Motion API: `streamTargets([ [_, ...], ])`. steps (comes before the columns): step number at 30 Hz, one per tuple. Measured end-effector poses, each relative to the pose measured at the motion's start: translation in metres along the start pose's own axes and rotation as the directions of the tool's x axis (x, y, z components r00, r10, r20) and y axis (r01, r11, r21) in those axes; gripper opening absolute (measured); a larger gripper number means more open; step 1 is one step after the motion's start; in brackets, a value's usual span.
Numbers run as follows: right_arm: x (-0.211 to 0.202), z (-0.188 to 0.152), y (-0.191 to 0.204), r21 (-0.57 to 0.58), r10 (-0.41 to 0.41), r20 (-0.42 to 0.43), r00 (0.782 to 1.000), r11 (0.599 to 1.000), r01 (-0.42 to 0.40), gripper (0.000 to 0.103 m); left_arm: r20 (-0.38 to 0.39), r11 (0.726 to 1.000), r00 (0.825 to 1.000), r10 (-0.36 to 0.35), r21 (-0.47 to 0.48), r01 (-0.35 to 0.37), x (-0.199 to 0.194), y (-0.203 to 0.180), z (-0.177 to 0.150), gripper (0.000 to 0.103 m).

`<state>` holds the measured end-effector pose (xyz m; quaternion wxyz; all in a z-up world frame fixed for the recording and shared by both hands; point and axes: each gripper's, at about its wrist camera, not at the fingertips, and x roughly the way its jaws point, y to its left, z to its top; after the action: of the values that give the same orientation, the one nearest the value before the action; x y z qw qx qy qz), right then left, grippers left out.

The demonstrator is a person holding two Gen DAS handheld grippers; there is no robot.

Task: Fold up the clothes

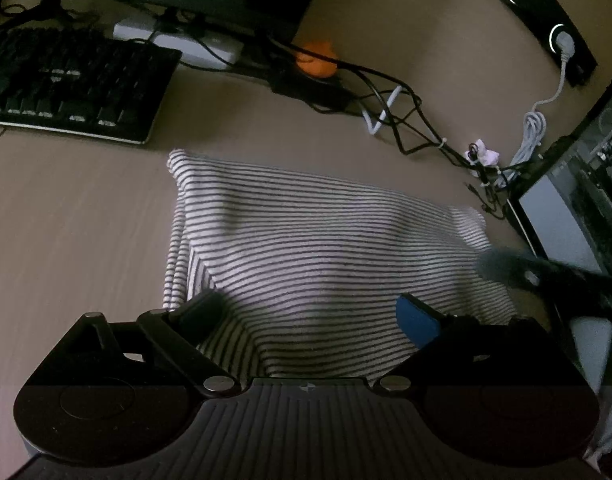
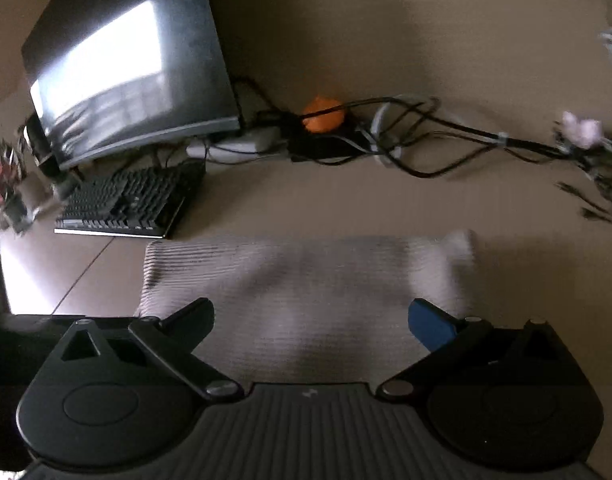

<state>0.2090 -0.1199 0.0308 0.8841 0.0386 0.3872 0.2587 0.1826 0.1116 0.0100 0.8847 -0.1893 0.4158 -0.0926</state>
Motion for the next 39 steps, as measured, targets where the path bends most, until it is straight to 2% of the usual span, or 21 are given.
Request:
streamTargets([
  [3, 0.001, -0.022, -0.004, 0.030, -0.013, -0.062, 0.998, 0.999, 0.015, 0.103, 0.007, 1.000, 1.000, 0.001, 0.005, -0.001, 0.000, -0.001, -0.001, 0.098],
  [6, 0.007, -0.039, -0.003, -0.017, -0.039, -0.077, 0.996, 0.999, 0.038, 0.103, 0.008, 1.000, 1.000, 0.004, 0.008, -0.004, 0.000, -0.001, -0.002, 0.098],
  [12, 0.018, -0.041, 0.003, -0.130, -0.071, -0.080, 0.994, 0.990, 0.060, 0.103, 0.005, 1.000, 1.000, 0.006, 0.020, -0.006, -0.002, -0.002, -0.005, 0.098],
  [19, 0.038, -0.030, 0.003, -0.263, -0.084, -0.075, 0.994, 0.963, 0.061, 0.103, -0.011, 0.998, 0.999, -0.052, 0.027, 0.053, -0.013, 0.003, -0.015, 0.098],
  [23, 0.039, -0.031, 0.005, -0.251, -0.099, -0.063, 0.993, 0.965, 0.080, 0.103, -0.019, 0.997, 0.999, -0.050, 0.058, 0.051, -0.015, 0.002, -0.019, 0.098],
  [29, 0.040, -0.031, 0.013, -0.230, -0.160, -0.078, 0.984, 0.963, 0.139, 0.103, -0.013, 0.993, 1.000, 0.022, 0.119, -0.021, -0.012, -0.013, -0.024, 0.098],
  [33, 0.041, -0.030, 0.019, -0.220, -0.200, -0.096, 0.975, 0.960, 0.175, 0.103, -0.019, 0.991, 0.999, 0.036, 0.131, -0.033, -0.012, -0.014, -0.023, 0.099],
  [39, 0.042, -0.026, 0.015, -0.223, -0.178, -0.122, 0.976, 0.964, 0.148, 0.103, -0.023, 0.993, 0.999, 0.049, 0.113, -0.046, -0.008, -0.016, -0.022, 0.102],
])
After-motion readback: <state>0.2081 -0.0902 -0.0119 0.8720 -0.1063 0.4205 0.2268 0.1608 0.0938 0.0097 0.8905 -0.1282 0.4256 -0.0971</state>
